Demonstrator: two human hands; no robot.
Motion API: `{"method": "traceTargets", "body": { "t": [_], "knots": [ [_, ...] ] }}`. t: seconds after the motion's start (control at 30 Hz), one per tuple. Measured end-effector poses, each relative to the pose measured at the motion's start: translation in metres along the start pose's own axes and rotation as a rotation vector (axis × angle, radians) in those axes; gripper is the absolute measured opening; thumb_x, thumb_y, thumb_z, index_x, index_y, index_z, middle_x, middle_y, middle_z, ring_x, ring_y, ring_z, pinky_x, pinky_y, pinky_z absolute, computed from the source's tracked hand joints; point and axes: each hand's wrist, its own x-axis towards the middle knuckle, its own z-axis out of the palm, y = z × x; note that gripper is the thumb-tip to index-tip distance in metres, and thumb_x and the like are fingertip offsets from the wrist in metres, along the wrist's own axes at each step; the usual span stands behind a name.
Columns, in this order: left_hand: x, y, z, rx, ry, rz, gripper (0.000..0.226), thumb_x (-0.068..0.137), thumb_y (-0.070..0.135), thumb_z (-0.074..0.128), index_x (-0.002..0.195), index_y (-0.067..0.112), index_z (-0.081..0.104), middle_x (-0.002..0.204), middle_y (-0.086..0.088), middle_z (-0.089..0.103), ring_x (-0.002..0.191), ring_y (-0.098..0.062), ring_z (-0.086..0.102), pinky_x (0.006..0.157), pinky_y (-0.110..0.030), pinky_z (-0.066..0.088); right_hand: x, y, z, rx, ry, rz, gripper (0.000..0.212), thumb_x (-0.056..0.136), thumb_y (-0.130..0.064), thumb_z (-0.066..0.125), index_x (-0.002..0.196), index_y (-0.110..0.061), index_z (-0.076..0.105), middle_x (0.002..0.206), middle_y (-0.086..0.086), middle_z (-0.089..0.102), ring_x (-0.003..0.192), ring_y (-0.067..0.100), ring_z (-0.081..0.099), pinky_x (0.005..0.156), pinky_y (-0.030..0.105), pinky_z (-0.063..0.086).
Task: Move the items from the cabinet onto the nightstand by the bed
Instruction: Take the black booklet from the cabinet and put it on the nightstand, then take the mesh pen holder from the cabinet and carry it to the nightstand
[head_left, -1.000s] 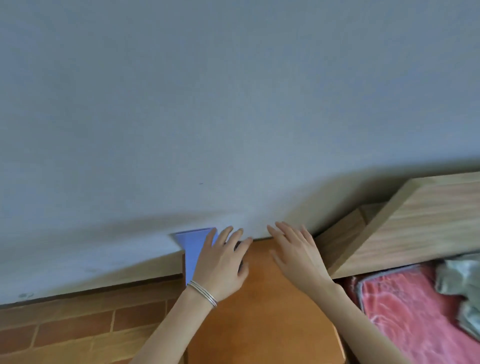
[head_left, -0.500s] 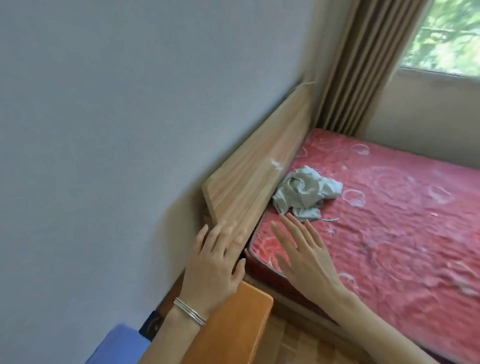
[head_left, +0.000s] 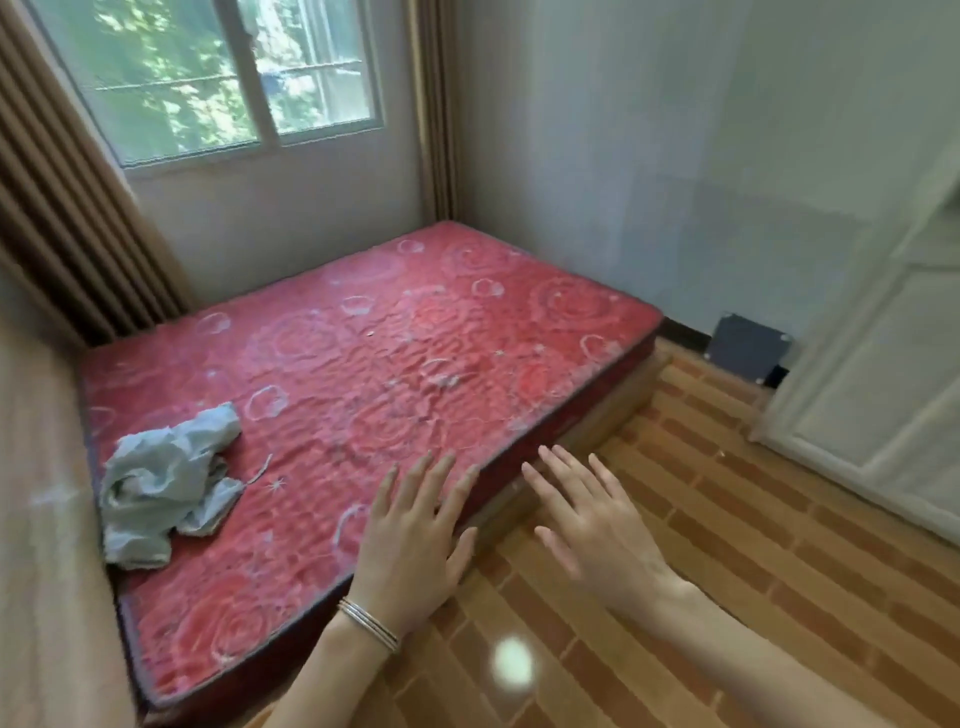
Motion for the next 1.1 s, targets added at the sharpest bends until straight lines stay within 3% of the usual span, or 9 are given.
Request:
{"method": "traceTargets", "body": {
  "t": [0.23,0.4,0.57,0.63,0.7,0.8,1.1],
  "knots": [
    [0.093,0.178,0.042,-0.125,-0.064,0.427,0.055,0.081,0.044,0.043,0.130,0.021,0.056,0.132,-0.003,0.056,0.123,-0.025,0.049,0.102,-0.048,0.038,-0.140,0.125,-0.053,-0.095,0.000,0.439,0.057,0.090,-0.040,0.035,0.143,-0.018,0.031,0.145,0.009,0.039,0.136,0.022,0.032,0.108,0.047,0.031],
    [0.131,0.320,0.063,-0.192,-0.119,0.683,0.054,0.077,0.043,0.045,0.124,0.021,0.059,0.119,0.000,0.062,0.109,-0.022,0.059,0.093,-0.042,0.047,-0.237,0.195,-0.092,-0.195,-0.012,0.634,0.054,0.090,-0.042,0.035,0.137,-0.018,0.043,0.138,0.007,0.049,0.128,0.022,0.044,0.104,0.046,0.037],
    [0.166,0.443,0.065,-0.221,-0.045,0.904,0.048,0.080,0.043,0.055,0.123,0.021,0.059,0.119,-0.001,0.062,0.107,-0.022,0.059,0.094,-0.042,0.047,-0.316,0.252,-0.140,-0.310,0.011,0.829,0.056,0.083,-0.040,0.064,0.131,-0.014,0.052,0.130,0.008,0.056,0.122,0.023,0.050,0.100,0.045,0.039],
    [0.178,0.489,0.060,-0.237,0.001,0.984,0.051,0.078,0.042,0.064,0.124,0.020,0.058,0.120,-0.002,0.062,0.108,-0.023,0.058,0.095,-0.042,0.045,-0.344,0.269,-0.163,-0.354,0.044,0.909,0.057,0.082,-0.039,0.065,0.131,-0.011,0.052,0.130,0.009,0.056,0.122,0.025,0.050,0.101,0.046,0.039],
    [0.189,0.534,0.053,-0.265,0.037,1.064,0.050,0.081,0.043,0.059,0.126,0.020,0.056,0.122,-0.003,0.060,0.112,-0.025,0.056,0.096,-0.043,0.044,-0.370,0.284,-0.188,-0.396,0.068,0.991,0.057,0.084,-0.039,0.062,0.132,-0.011,0.050,0.132,0.010,0.054,0.123,0.025,0.049,0.102,0.046,0.038],
    [0.205,0.598,0.046,-0.328,0.052,1.138,0.052,0.083,0.044,0.040,0.126,0.019,0.055,0.123,-0.004,0.059,0.117,-0.027,0.053,0.098,-0.045,0.042,-0.407,0.311,-0.217,-0.472,0.095,1.112,0.057,0.088,-0.039,0.059,0.136,-0.013,0.045,0.136,0.009,0.050,0.127,0.024,0.045,0.107,0.044,0.031],
    [0.265,0.715,0.097,-0.407,0.004,1.240,0.051,0.086,0.045,0.035,0.123,0.018,0.056,0.122,-0.005,0.060,0.116,-0.028,0.054,0.097,-0.047,0.043,-0.460,0.402,-0.229,-0.528,0.076,1.273,0.053,0.090,-0.042,0.051,0.135,-0.013,0.046,0.136,0.007,0.050,0.126,0.023,0.044,0.107,0.046,0.032]
  ]
}}
